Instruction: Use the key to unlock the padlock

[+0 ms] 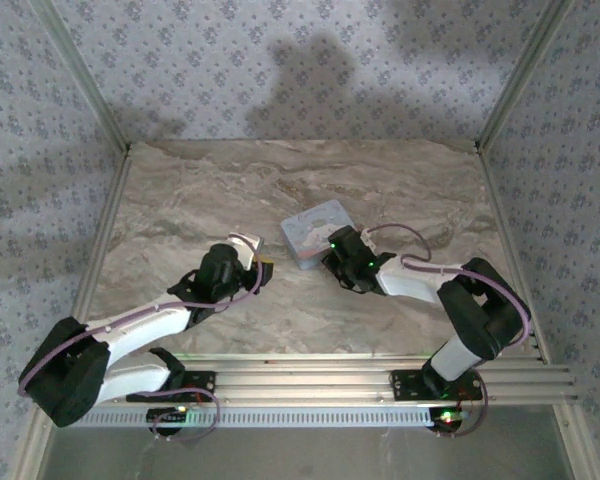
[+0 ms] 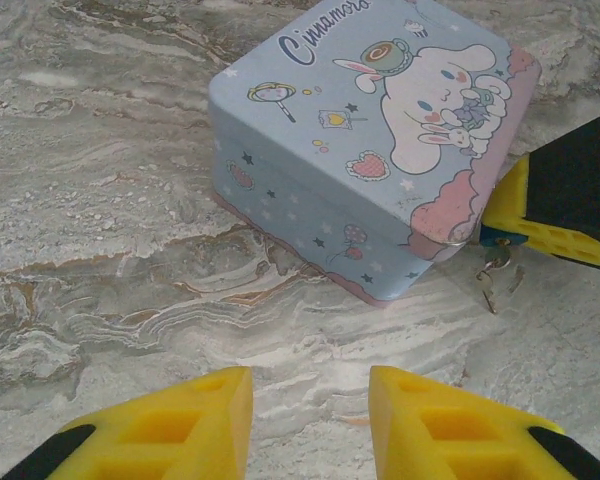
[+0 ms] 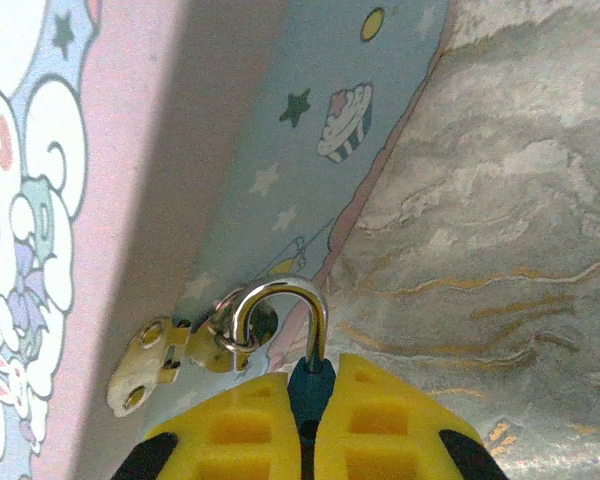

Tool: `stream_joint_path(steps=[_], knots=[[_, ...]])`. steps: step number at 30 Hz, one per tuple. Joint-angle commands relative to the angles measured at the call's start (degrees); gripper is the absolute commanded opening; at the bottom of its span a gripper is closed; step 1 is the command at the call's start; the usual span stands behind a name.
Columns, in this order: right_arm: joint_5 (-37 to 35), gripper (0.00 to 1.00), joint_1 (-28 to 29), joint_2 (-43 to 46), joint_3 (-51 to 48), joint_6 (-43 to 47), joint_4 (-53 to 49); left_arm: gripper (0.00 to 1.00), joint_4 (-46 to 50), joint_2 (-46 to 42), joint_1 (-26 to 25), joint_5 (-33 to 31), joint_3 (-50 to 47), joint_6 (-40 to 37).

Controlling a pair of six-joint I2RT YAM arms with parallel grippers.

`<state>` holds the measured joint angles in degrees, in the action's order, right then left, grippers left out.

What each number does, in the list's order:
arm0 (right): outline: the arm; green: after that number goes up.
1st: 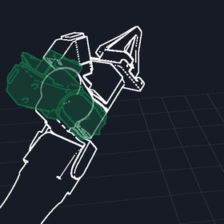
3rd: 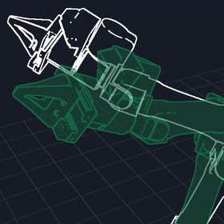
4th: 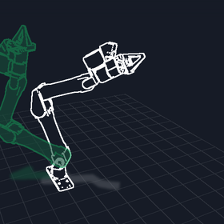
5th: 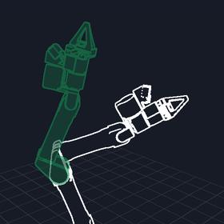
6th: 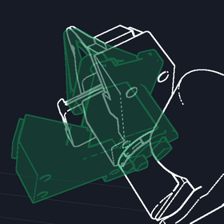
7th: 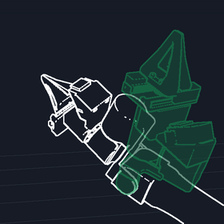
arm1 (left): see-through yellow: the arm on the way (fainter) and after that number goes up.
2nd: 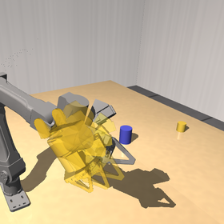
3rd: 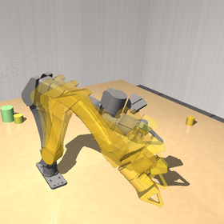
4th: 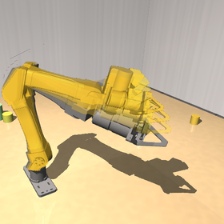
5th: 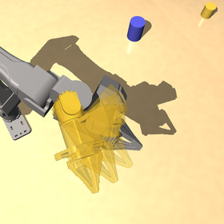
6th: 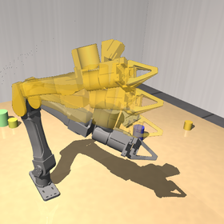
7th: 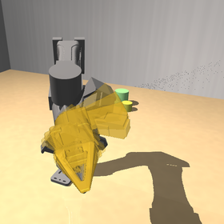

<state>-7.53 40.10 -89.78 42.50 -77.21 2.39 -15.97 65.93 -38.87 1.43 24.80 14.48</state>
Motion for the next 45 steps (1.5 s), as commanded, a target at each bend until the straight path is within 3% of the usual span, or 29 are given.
stream_joint_path(steps=[1, 5, 11, 23, 25, 27, 29, 31, 37, 41, 45], knots=[[-5.6, 0.00, 0.4, 2.2, 0.0, -2.5, 0.5, 0.36, 0.6, -1.7, 0.4, -0.9, -0.6, -0.3], [-7.8, 0.00, 0.2, 1.9, 0.0, -3.3, -0.5, 0.36, 0.8, -1.7, 0.4, -1.1, -0.6, -0.4], [-5.3, 0.00, -0.9, 0.6, -1.5, -4.2, 1.6, 0.36, 1.1, -2.2, 0.4, -1.2, -0.8, -0.5], [-12.1, 0.00, -1.8, 12.2, -0.5, 1.1, -9.2, 0.40, 8.9, -7.3, 2.1, -4.1, 1.6, -1.0], [-12.7, 0.00, -1.5, 14.7, -0.1, 3.3, -10.5, 0.44, 13.7, -9.0, 3.4, -7.3, 3.5, -0.2], [-11.8, 0.00, -0.9, 16.0, 1.7, 6.8, -12.2, 0.73, 20.0, -10.6, 4.8, -12.4, 6.2, 1.5], [-10.7, 0.00, 0.0, 15.6, 5.1, 10.4, -14.7, 0.86, 25.7, -11.9, 6.9, -15.7, 8.8, 3.2], [-9.8, 0.00, 1.3, 13.9, 9.3, 14.1, -16.5, 0.98, 31.1, -13.2, 9.2, -17.7, 11.2, 5.3], [-1.8, 0.00, 5.3, 0.2, 27.8, 25.2, -19.3, 0.98, 44.7, -16.2, 16.4, -19.2, 18.0, 12.5], [7.0, 0.00, 7.2, -15.3, 44.5, 29.9, -21.6, 0.98, 51.8, -17.2, 20.0, -16.3, 21.9, 14.1], [13.6, 0.00, 9.2, -30.1, 62.7, 32.0, -25.7, 0.98, 56.5, -20.9, 21.4, -17.3, 22.8, 14.3]])
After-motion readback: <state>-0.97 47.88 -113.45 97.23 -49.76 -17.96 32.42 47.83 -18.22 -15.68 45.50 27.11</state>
